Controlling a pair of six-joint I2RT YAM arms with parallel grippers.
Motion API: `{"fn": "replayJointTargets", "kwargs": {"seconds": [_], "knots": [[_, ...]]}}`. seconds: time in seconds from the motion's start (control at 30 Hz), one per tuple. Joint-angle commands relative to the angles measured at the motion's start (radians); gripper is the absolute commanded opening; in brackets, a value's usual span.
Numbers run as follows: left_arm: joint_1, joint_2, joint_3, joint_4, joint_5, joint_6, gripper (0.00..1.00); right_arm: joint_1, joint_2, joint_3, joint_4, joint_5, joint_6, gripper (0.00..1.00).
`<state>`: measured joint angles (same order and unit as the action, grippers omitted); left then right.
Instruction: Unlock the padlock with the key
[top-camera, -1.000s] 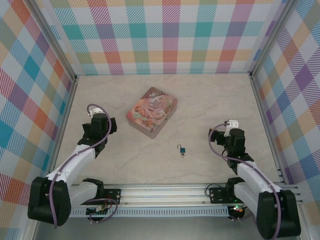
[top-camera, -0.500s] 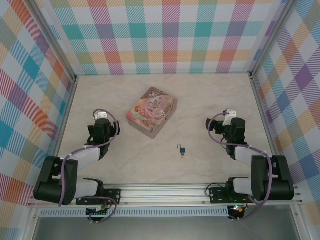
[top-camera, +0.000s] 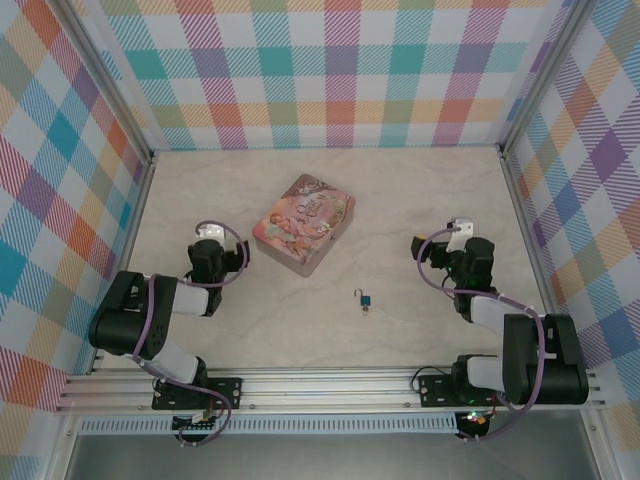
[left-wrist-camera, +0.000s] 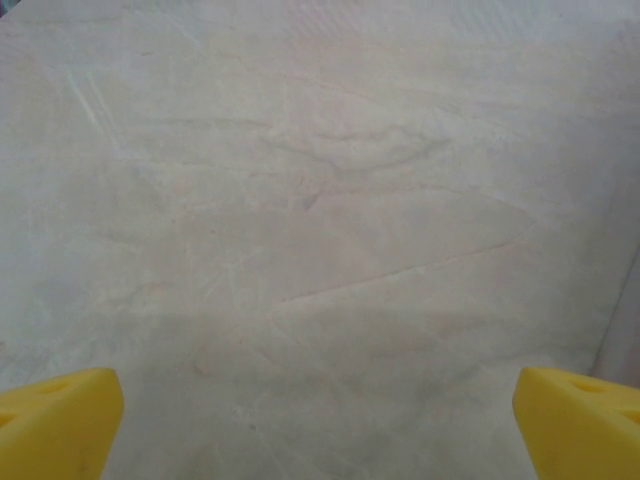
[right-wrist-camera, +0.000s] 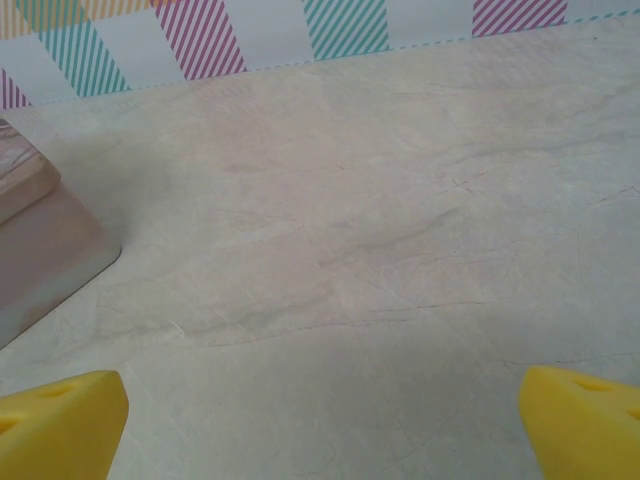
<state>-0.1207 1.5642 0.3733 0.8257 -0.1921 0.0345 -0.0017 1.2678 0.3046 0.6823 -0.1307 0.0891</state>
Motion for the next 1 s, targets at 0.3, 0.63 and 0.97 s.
{"fn": "replayJointTargets", "kwargs": {"seconds": [0.3, 0.63, 0.97], "knots": [[0.046, 0.002, 0.044, -0.009, 0.072, -0.01, 1.0, -0.006, -0.026, -0.009, 0.034, 0.018, -0.018, 1.0], [0.046, 0.003, 0.043, -0.009, 0.072, -0.012, 1.0, -0.009, 0.278, -0.009, 0.396, -0.011, -0.1, 1.0], [0.047, 0.002, 0.044, -0.01, 0.072, -0.012, 1.0, -0.013, 0.268, 0.11, 0.139, 0.058, -0.075, 1.0]]}}
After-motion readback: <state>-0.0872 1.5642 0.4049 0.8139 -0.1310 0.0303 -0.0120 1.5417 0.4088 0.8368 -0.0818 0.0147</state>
